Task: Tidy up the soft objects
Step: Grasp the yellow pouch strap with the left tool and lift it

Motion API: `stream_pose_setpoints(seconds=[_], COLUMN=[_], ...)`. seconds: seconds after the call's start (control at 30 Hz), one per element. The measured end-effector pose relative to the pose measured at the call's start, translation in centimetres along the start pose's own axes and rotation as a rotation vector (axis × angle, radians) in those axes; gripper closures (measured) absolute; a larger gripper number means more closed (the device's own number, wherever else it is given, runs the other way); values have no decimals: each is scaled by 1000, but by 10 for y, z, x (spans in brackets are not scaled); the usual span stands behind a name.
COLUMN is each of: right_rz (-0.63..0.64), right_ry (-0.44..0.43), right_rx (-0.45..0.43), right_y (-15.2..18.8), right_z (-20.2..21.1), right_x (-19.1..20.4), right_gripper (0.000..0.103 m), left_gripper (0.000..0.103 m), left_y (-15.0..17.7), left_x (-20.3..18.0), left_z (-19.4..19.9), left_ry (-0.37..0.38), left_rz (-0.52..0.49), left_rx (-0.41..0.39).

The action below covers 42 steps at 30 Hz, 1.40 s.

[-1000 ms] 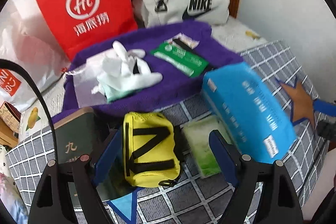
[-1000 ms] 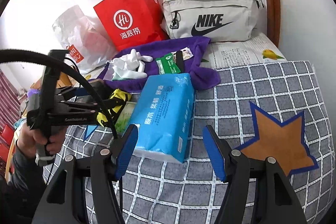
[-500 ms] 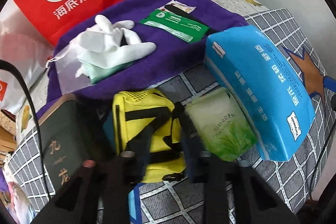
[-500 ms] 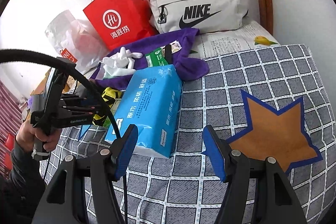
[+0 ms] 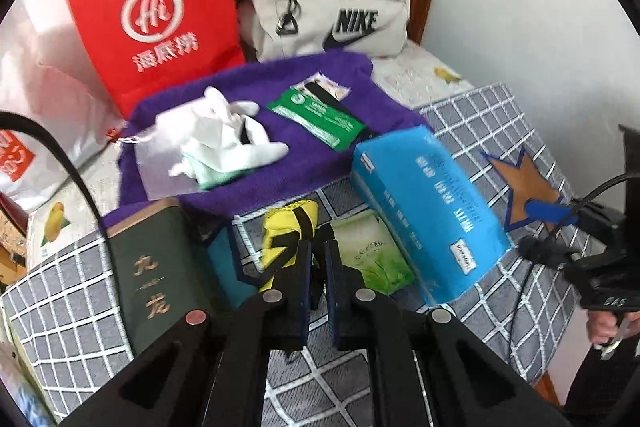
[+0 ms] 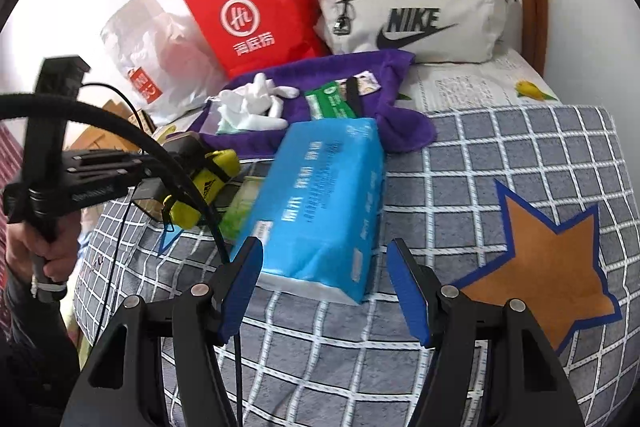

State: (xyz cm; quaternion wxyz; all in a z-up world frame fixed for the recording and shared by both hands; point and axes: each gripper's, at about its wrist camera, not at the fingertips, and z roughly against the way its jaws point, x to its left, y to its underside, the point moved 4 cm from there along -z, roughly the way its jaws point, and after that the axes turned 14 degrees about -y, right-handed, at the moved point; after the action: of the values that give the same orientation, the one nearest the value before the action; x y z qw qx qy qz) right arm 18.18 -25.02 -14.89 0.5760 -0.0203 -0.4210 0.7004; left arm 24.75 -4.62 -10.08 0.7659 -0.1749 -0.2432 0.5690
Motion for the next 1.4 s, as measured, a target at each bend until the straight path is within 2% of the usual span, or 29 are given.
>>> stream_pose_setpoints(seconds=[0.33, 0.7, 0.87, 1.0, 1.13, 1.37, 1.4], right_rz=[94, 156, 134, 95, 188, 231, 244], right_ry=[-29, -65, -60, 23, 184, 378, 408], right_rx=[27, 123, 164, 153, 138, 209, 216], right_y=[-4, 0, 5, 10, 8, 9, 9], right_z=[-10, -62, -91, -107, -122, -151, -154], right_x=[50, 101, 112, 109, 116, 104, 101], right_gripper=[39, 39, 40, 41, 41, 45, 47], left_gripper=[96, 96, 96, 96, 96, 96, 96], left_y=[12, 57, 73, 82, 88, 92, 93], left_x=[28, 68, 83, 93, 102, 115, 115], left_z=[54, 63, 62, 59, 56, 56, 56], left_ry=[37, 9, 28, 41, 65, 115, 118], left_rz=[71, 168, 203, 215, 216, 218, 214], left_rx=[-108, -104, -105, -114, -125, -160, -168])
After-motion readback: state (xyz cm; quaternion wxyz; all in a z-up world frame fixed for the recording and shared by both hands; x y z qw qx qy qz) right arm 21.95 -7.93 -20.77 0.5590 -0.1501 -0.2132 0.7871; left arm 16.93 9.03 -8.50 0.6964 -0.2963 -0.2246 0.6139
